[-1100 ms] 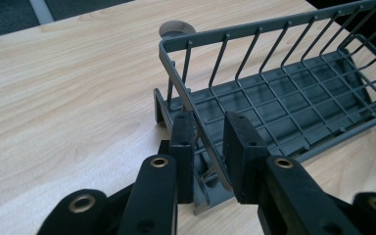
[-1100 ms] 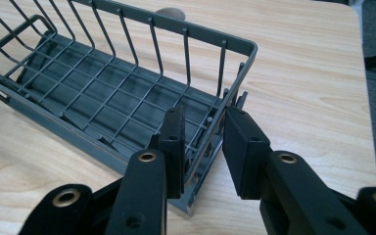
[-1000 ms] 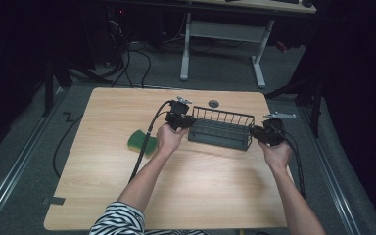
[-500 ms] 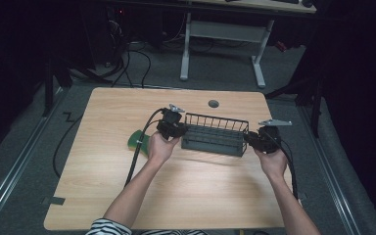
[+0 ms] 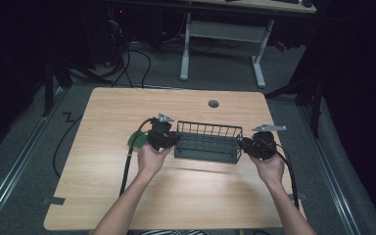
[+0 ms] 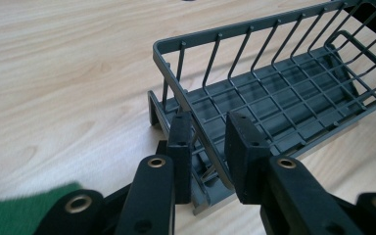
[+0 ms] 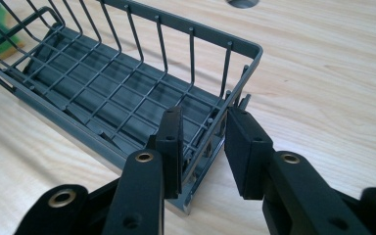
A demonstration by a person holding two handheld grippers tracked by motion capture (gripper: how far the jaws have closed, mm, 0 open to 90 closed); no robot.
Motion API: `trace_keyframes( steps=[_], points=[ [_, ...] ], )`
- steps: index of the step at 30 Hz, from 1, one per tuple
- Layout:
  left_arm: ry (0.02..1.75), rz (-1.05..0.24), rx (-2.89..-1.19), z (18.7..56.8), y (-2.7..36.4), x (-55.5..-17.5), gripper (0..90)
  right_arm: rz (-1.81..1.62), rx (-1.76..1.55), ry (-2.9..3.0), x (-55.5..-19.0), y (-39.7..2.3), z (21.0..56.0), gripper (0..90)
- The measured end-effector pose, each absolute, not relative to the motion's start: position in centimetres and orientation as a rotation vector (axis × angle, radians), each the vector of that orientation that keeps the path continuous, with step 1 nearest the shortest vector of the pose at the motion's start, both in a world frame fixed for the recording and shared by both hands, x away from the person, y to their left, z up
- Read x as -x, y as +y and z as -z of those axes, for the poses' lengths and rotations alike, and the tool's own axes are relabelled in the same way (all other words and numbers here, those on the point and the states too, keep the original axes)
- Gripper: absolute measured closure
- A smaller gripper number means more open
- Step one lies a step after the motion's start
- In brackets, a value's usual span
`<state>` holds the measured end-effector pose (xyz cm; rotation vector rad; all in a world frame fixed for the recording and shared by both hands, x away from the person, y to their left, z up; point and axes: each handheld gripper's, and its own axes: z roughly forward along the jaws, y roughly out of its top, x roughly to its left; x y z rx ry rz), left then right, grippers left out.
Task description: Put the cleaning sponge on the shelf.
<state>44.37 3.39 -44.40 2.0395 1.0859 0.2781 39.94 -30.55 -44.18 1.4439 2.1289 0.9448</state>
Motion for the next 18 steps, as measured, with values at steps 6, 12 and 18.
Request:
trace_keyframes(
  steps=[6, 12, 18],
  points=[
    [1.09, -0.285, -2.039, 44.4, 4.3, -42.8, 72.6, -1.002, -1.424, 2.134, -38.8, -29.9, 44.5, 69.1],
    [1.098, -0.293, -2.04, 44.3, 4.9, -41.9, 72.5, -0.995, -1.406, 2.152, -38.2, -29.3, 44.4, 68.7],
    [1.109, -0.275, -2.014, 44.5, 5.7, -41.0, 72.2, -0.997, -1.392, 2.165, -37.9, -28.9, 44.4, 68.6]
  ],
)
